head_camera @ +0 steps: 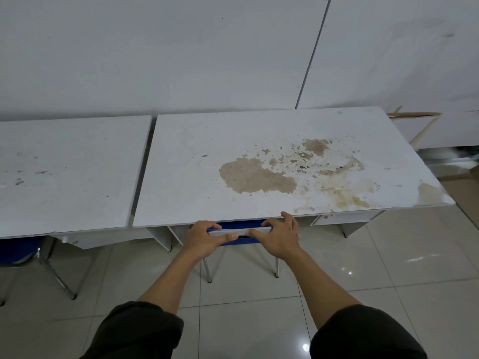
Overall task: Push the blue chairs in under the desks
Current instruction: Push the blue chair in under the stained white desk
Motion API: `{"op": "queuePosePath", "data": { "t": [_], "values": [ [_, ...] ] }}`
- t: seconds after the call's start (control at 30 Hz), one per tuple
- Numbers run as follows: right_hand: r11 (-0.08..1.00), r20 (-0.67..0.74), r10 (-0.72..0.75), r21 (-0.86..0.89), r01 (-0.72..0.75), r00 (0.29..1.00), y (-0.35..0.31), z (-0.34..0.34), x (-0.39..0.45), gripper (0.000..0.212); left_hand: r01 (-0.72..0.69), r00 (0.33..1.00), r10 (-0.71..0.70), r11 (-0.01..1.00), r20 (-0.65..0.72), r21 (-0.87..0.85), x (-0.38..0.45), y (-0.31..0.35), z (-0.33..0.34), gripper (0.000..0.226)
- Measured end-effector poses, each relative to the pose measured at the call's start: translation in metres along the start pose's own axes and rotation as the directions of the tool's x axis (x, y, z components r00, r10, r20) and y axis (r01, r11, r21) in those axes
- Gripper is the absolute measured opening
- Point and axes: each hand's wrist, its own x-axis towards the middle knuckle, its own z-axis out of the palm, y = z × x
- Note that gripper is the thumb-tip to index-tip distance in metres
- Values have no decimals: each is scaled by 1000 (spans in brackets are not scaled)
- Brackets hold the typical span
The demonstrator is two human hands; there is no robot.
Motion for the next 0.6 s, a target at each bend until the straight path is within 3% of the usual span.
{"op": "queuePosePath", "data": {
  "t": [0.43, 0.6],
  "values": [
    [1000, -14, 16, 16, -16, 1000, -3, -3, 15, 63, -31, 999, 31, 999, -6, -19, 17, -1, -2, 71],
    [984, 95, 83, -165, -67, 992, -16, -13, 5, 85, -20, 999, 16, 998, 50, 67, -1, 13, -4, 60]
  ]
}}
